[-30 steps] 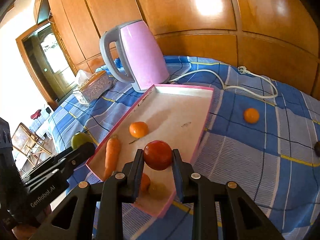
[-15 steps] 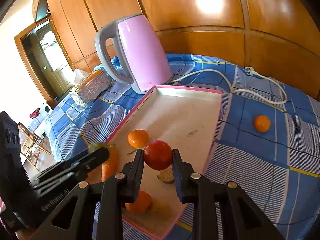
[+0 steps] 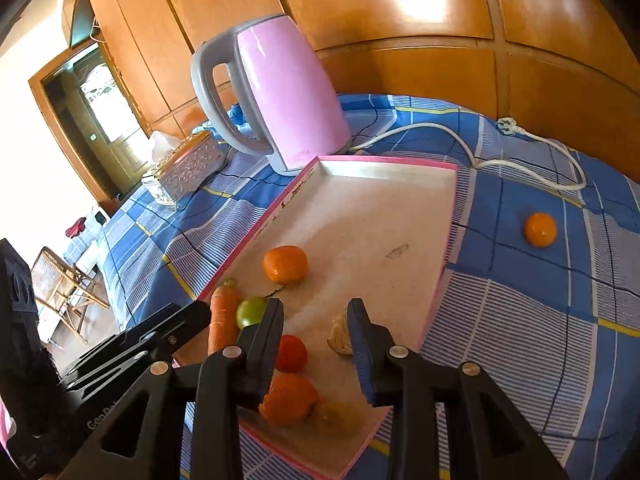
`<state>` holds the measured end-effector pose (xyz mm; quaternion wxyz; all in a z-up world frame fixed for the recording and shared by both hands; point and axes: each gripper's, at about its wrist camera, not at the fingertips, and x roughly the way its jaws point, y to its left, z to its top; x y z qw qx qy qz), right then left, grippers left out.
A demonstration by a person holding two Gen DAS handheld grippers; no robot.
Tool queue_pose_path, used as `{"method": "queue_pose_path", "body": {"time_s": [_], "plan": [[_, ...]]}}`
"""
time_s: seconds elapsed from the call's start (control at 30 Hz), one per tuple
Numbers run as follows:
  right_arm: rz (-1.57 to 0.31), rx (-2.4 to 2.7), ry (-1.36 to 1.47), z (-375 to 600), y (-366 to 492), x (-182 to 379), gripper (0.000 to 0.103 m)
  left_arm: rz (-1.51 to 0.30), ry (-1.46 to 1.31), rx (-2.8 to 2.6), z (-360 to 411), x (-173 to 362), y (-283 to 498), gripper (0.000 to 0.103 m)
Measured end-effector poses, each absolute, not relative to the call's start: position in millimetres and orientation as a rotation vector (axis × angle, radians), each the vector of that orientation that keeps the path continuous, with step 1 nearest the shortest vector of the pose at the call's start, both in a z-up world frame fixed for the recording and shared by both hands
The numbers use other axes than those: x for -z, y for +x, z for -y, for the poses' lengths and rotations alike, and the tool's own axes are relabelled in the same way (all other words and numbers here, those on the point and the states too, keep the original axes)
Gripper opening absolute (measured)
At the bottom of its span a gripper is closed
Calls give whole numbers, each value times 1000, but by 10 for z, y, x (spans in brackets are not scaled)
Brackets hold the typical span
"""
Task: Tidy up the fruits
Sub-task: 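Release the lime into the tray with the left gripper while the right drops the tomato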
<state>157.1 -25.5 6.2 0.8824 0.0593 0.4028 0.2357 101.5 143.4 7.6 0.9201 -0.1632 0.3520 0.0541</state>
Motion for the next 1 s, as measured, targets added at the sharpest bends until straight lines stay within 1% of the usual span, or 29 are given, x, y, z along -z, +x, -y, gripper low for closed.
{"method": "queue_pose_path", "body": {"time_s": [0.1,0.17,0.57,1.0], "plan": [[-833,-470,132,316,1505,-76,39,-712,-300,-118,-1352,-105,935,39],[-830,-460,136,357,1456,-85,45,-715,-291,-114,-1296,-109,900,39],[-796,-424,114,518,1199,-176,45,-714,-226,-75,-1013,-161,736,39],[-799,-365,153,787,1033,-146,45,-719,-171,-20,-732,-195,638,39]]}}
